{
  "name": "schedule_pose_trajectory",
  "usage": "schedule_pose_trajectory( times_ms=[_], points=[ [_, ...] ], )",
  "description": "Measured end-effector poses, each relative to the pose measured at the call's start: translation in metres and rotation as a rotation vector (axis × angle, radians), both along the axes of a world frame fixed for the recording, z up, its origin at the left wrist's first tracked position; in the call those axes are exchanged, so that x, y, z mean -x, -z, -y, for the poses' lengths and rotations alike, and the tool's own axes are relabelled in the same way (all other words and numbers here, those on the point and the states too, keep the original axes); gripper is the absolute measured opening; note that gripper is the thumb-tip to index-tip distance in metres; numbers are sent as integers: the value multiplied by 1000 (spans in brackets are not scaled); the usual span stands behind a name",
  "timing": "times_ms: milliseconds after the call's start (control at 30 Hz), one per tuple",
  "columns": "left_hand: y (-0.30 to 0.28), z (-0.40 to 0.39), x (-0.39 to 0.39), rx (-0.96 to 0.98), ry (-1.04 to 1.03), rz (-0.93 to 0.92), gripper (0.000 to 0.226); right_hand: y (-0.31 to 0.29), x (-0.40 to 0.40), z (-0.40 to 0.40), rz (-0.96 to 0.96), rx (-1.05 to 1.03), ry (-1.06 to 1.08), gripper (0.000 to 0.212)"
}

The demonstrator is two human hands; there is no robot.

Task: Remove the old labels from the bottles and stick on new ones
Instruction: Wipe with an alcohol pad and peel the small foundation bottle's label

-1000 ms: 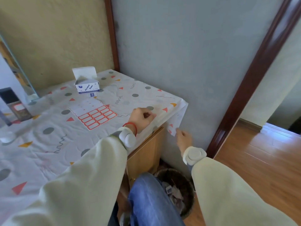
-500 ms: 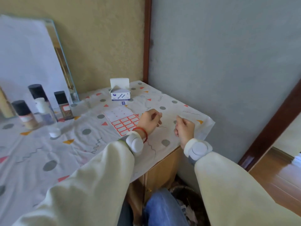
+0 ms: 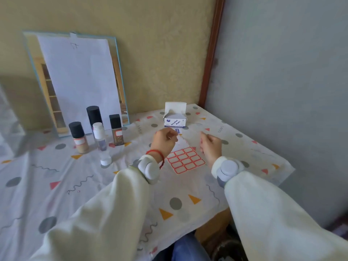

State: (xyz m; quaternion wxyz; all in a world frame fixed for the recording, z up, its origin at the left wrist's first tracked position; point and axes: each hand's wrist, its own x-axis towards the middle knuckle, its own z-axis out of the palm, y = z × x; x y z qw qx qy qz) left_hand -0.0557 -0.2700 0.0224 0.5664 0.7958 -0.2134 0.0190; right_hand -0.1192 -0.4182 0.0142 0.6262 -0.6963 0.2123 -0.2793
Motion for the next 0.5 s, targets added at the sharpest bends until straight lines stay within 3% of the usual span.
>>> schedule_pose_trajectory(
  times_ms=[200, 367, 500],
  points=[
    [8, 4, -48, -38, -63, -76, 15, 4, -44, 1, -80, 14, -60, 43],
    [20, 24, -90, -152, -72, -141, 26, 5, -88, 12, -110, -183, -217, 29],
    [26, 44, -118, -176, -67, -170, 31, 18, -122, 28, -174, -105, -192, 26]
  ],
)
